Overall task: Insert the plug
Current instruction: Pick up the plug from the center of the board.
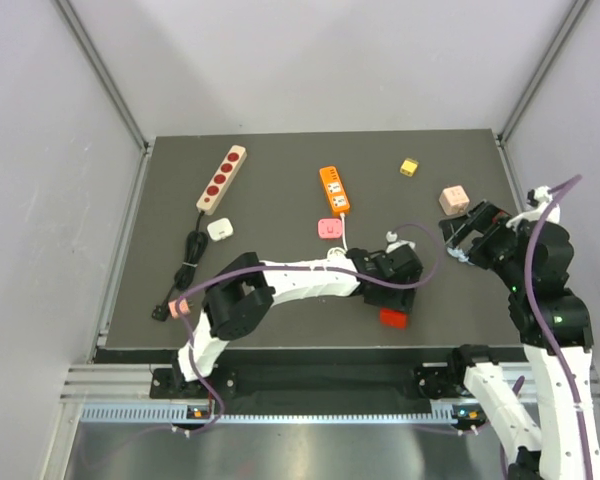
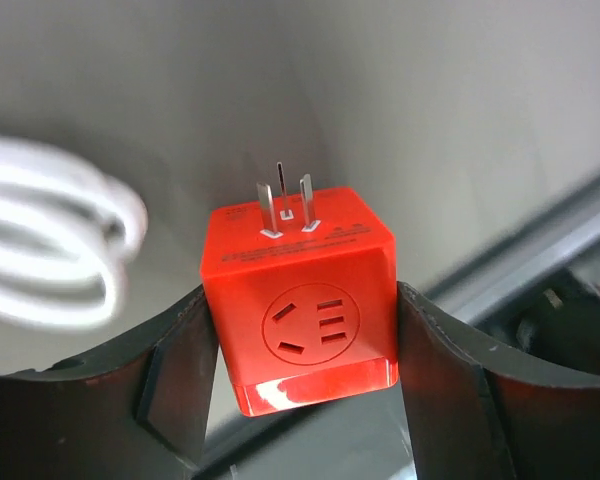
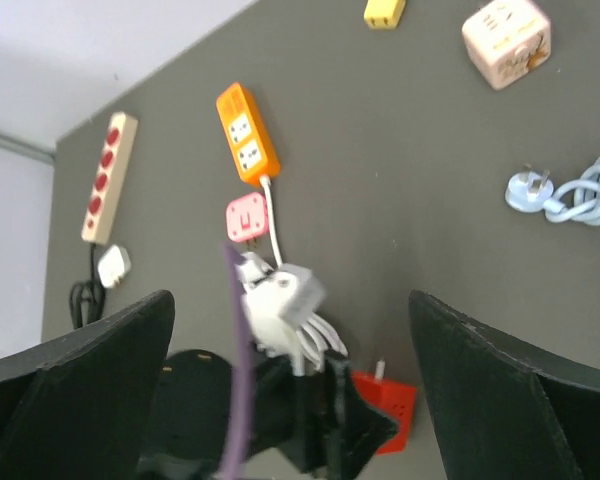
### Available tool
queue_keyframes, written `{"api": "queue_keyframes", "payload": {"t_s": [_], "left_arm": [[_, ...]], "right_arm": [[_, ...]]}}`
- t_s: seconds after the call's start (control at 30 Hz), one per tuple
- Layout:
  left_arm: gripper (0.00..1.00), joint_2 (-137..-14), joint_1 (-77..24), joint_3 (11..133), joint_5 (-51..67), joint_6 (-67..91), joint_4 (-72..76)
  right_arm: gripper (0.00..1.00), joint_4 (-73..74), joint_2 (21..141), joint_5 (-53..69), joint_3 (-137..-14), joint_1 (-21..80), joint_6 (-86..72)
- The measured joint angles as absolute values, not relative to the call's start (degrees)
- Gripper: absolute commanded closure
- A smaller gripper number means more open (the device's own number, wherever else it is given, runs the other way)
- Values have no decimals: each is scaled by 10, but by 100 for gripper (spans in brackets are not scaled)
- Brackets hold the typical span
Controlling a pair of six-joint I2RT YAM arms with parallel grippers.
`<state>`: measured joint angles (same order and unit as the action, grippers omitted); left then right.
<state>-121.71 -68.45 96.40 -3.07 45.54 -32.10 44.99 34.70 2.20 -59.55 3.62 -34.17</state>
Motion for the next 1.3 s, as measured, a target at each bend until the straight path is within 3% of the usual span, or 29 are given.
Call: {"api": "queue_keyframes", "payload": {"t_s": [0.27, 0.47, 0.63, 0.9, 1.03, 1.3], "left_arm": [[100, -1000, -554, 679, 135, 656, -101], [100, -902, -442, 553, 165, 875, 139], [100, -903, -436, 510, 174, 993, 237], [100, -906, -426, 476, 180, 1099, 328], [100, -906, -422, 473, 180, 1122, 343], [100, -894, -422, 450, 175, 1136, 347]], "right_arm": [[5, 428, 384, 68, -547, 36, -329], [6, 355, 363, 90, -494, 70, -363], [4, 296, 380, 32, -488, 200, -376], [2, 223, 513, -131, -490, 444, -366], [11, 201, 563, -226, -497, 500, -354], [39, 179, 621, -387, -533, 553, -342]]}}
